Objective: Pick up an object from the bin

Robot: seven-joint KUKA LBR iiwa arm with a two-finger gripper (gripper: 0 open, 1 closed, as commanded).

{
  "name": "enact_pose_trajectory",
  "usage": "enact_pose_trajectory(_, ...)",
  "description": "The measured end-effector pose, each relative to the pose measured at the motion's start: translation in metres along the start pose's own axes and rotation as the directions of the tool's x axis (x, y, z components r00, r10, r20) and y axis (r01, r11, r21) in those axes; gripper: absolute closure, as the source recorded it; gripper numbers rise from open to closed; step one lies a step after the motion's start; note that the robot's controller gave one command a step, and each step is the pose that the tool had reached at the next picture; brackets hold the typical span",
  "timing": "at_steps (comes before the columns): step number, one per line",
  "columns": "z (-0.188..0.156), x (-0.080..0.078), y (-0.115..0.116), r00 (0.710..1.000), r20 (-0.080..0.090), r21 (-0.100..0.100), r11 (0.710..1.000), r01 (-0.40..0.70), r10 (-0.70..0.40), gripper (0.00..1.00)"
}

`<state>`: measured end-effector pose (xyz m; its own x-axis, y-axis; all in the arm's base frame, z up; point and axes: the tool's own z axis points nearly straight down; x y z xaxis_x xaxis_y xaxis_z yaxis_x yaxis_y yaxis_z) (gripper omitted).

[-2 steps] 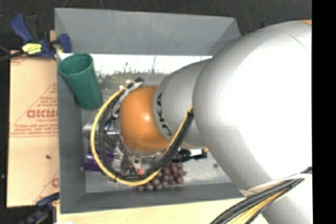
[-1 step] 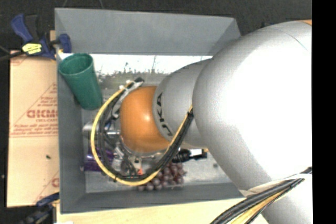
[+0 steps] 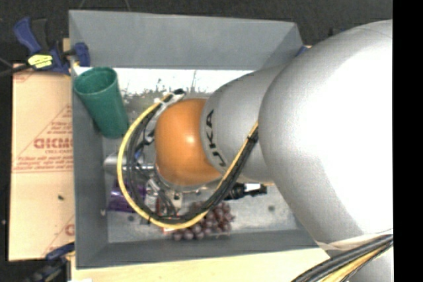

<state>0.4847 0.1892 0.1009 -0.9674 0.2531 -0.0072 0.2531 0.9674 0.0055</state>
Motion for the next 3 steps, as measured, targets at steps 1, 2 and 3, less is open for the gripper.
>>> enact_pose_trajectory(1, -0.029, -0.002, 0.001, 1.000, 0.004, -0.003, 1.000, 0.001, -0.001, 1.00)
enact_pose_trajectory(2, -0.051, -0.002, 0.001, 1.000, 0.005, -0.004, 1.000, 0.002, -0.002, 1.00)
enact_pose_trajectory(3, -0.065, -0.003, 0.001, 1.000, 0.008, -0.005, 1.000, 0.002, -0.002, 1.00)
